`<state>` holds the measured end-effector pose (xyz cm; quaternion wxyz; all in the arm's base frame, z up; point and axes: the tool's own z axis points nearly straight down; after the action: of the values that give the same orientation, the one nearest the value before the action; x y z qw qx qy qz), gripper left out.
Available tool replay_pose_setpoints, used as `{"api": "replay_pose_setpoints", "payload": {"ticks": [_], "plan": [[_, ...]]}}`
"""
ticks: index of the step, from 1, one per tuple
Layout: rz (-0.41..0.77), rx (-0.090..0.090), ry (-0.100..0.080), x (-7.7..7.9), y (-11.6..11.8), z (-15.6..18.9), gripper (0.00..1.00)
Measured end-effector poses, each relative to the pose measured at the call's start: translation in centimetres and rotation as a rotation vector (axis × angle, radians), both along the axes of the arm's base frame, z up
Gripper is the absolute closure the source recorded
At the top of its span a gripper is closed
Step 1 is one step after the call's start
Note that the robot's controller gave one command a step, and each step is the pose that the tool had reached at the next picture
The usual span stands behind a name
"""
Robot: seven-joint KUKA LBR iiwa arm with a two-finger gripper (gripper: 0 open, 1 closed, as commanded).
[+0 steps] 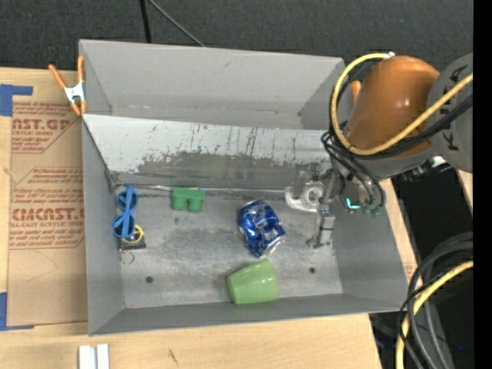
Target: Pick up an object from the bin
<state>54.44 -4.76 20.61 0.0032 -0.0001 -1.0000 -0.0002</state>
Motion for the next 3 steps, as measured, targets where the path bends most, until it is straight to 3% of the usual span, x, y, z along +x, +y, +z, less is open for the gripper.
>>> {"api": "replay_pose_setpoints", "payload": {"ticks": [1,2,3], "plan": [[-0.048,-0.002,-0.022,2.7,5.6,-12.0,0.00],[-0.157,0.000,-0.011,3.1,3.9,-10.5,0.00],[-0.294,0.000,-0.008,1.7,4.3,-10.6,0.00]]}}
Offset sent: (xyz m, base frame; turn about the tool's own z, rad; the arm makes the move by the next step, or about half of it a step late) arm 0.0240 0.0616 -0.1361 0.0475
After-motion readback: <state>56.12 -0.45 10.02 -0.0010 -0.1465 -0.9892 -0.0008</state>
